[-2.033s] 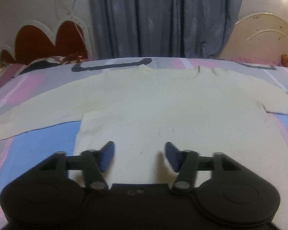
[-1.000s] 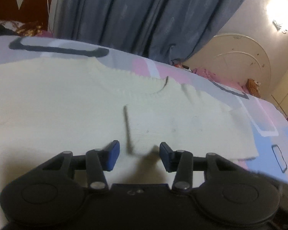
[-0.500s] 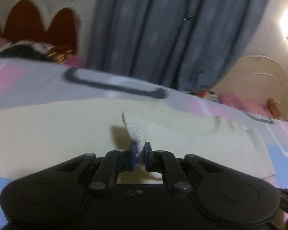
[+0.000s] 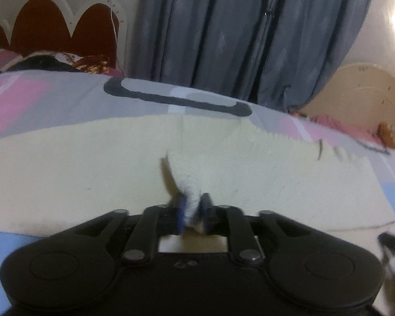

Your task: Fold small clothes

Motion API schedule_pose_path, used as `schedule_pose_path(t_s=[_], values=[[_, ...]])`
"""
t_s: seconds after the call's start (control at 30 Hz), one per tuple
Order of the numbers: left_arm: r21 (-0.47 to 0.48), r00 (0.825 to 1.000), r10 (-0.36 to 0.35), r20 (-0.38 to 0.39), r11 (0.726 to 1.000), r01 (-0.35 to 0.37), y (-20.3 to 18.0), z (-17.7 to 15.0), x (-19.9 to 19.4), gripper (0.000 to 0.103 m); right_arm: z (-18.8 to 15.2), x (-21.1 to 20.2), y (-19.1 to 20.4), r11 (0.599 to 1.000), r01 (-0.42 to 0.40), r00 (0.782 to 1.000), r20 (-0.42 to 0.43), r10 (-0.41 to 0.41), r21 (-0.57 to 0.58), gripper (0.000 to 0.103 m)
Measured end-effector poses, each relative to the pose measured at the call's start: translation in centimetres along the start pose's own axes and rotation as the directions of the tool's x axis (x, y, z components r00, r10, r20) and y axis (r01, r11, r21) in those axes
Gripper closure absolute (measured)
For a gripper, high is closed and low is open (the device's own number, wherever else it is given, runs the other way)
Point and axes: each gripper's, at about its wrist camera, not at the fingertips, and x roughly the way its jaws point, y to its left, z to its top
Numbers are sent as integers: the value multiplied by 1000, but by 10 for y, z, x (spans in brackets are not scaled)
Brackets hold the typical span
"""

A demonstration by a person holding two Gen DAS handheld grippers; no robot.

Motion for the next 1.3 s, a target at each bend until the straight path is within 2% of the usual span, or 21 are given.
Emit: schedule_pose_path(t_s=[0.03, 0.07, 0.13, 0.27, 0.33, 0.4, 0.47, 0.53, 0.6, 0.67, 0.77, 0.8, 0.83, 0.87, 0.93, 1.0, 1.07, 1.13, 1.2, 1.27, 1.3], values=[[1, 999, 42, 18, 999, -42, 2, 0, -7, 58, 1, -2, -1, 1000, 0, 1000, 3, 0, 5, 92], [2, 993, 94, 65, 996, -94, 3, 1, -18, 53, 4, -8, -2, 1000, 8, 1000, 30, -8, 12, 92], [63, 981, 108, 162, 991, -120, -6, 3, -33, 52, 11, -22, -7, 1000, 13, 994, 104, -15, 20, 92], [211, 988, 23, 152, 976, -55, -53, 6, -17, 50, 31, -1, -10, 999, 44, 995, 89, -46, 18, 92], [199, 994, -4, 108, 980, -18, -63, 3, 2, 50, 37, 14, -2, 999, 31, 997, 74, -28, -39, 92], [168, 999, 29, 39, 985, -35, -54, -3, 21, 48, 39, 28, -2, 993, 41, 999, 35, -38, -107, 92], [136, 998, 4, 59, 991, -12, -41, -6, 19, 49, 38, 36, -25, 991, 109, 994, 11, -109, -72, 94], [158, 995, 42, 94, 986, -56, -42, -1, 16, 51, 49, 36, -48, 990, 135, 991, 3, -135, -33, 96], [154, 992, 23, 123, 987, -42, -46, 7, 20, 51, 65, 36, -52, 994, 105, 993, 54, -104, -24, 96], [162, 994, 8, 110, 986, -26, -54, 16, 33, 51, 83, 47, -47, 998, 58, 995, 82, -57, -20, 96], [221, 994, 17, 106, 974, -40, -70, 22, 49, 49, 103, 80, -35, 998, 27, 998, 62, -24, -57, 96], [242, 996, 48, 82, 968, -66, -71, 22, 58, 48, 104, 97, -36, 994, 59, 998, 21, -57, -87, 96], [235, 996, 46, 75, 970, -63, -65, 20, 59, 46, 102, 113, -42, 988, 118, 992, -34, -122, -100, 97], [201, 997, 29, 74, 979, -43, -58, 21, 60, 46, 101, 117, -55, 992, 110, 994, -13, -111, -69, 103], [192, 997, 34, 72, 980, -47, -52, 20, 53, 48, 106, 116, -65, 995, 96, 994, -41, -97, -24, 103], [173, 993, 45, 108, 983, -63, -51, 16, 34, 51, 106, 108, -54, 989, 123, 991, -41, -127, -77, 103], [157, 992, 6, 123, 987, -26, -50, 9, 19, 50, 102, 86, -46, 992, 101, 995, -15, -102, -76, 103], [176, 997, 18, 75, 984, -31, -51, -5, 14, 51, 89, 57, -34, 993, 74, 997, 10, -73, -94, 103], [169, 996, 32, 89, 984, -47, -47, -21, 4, 51, 68, 36, -22, 990, 62, 998, 1, -62, -127, 103], [138, 995, 29, 91, 990, -42, -43, -26, -2, 52, 40, 32, -16, 982, 68, 994, -73, -82, -174, 103], [130, 995, 34, 92, 990, -46, -44, -26, -4, 53, 28, 28, -10, 968, 92, 995, -19, -99, -231, 103]])
